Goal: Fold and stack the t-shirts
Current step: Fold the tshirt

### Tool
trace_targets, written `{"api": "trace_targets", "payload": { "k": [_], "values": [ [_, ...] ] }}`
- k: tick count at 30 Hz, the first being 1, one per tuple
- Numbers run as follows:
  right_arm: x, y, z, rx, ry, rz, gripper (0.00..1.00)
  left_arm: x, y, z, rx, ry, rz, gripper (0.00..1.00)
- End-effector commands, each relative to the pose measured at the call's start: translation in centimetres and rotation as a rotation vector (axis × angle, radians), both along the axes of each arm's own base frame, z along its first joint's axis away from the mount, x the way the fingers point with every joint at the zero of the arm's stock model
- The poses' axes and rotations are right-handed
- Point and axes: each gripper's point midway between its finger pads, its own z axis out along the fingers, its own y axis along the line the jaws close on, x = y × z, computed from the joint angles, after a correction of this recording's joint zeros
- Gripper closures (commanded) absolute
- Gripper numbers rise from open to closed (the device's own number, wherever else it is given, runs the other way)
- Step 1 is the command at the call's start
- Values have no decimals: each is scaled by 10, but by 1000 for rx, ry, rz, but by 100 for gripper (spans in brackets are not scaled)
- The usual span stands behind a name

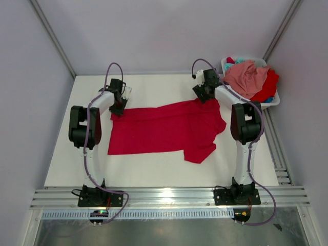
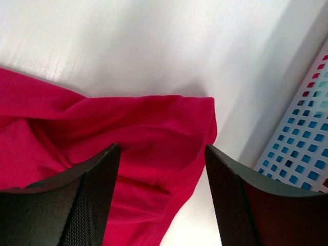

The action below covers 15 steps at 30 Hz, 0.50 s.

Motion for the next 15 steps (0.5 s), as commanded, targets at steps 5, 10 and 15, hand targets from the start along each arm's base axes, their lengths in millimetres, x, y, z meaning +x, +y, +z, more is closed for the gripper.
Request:
{"api": "trace_targets", "payload": {
  "k": [5,10,15],
  "values": [
    [9,3,6,1,-31,-1,34,4,-3,-2,-19,-18,-3,100],
    [8,4,5,2,-26,0,40,3,-4,-2,-20,-16,-3,100],
    [8,4,5,2,-26,2,72,3,-4,-3,-21,-16,-4,100]
  ]
}}
